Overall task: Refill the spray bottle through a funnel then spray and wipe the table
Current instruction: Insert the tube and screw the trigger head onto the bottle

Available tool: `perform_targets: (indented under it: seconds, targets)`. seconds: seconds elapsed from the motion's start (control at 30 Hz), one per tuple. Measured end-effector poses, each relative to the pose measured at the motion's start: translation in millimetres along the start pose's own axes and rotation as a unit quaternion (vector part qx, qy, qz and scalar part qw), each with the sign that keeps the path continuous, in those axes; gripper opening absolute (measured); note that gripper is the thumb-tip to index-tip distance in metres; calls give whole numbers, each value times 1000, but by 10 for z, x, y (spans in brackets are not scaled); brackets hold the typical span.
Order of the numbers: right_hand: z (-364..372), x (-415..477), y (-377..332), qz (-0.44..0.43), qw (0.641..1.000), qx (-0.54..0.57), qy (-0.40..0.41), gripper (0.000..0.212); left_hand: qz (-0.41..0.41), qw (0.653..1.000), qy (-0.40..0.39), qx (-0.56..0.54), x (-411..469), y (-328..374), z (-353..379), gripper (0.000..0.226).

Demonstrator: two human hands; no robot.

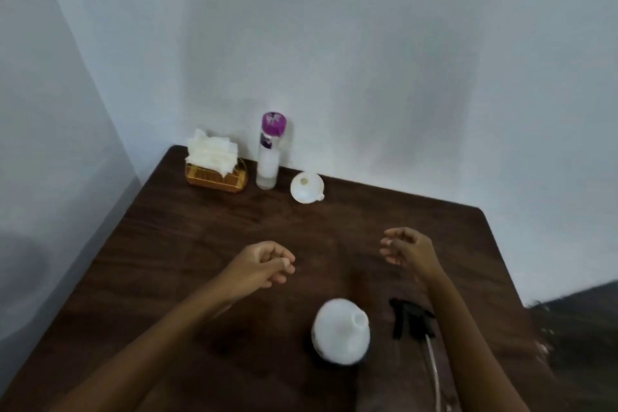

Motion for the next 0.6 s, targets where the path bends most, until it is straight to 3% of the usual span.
perform_targets:
  seconds: [0.1, 0.23, 0.47, 0.6]
  targets:
    - [-367, -430, 345, 28, 996, -42, 70, 17, 15, 999, -29, 29, 53, 84, 358, 12]
    - [-747, -756, 883, 95, 968, -193, 125, 12, 38, 997, -40, 57, 100, 123, 768, 11]
    - [-775, -756, 1459, 215, 935, -275, 69, 63, 68, 995, -7, 79, 110, -22, 1026, 15]
    - [-585, -757, 1407, 199, 937, -284, 41, 36, 59, 995, 3, 80, 85, -66, 1010, 15]
Point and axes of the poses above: each hand's wrist, its own x-axis towards the middle knuckle, its own z-axis out of the palm, y = z × x, the point moved 5 cm from there along x, towards the middle knuckle, and after that the axes turned 14 degrees about -y, right-handed, at the moved point
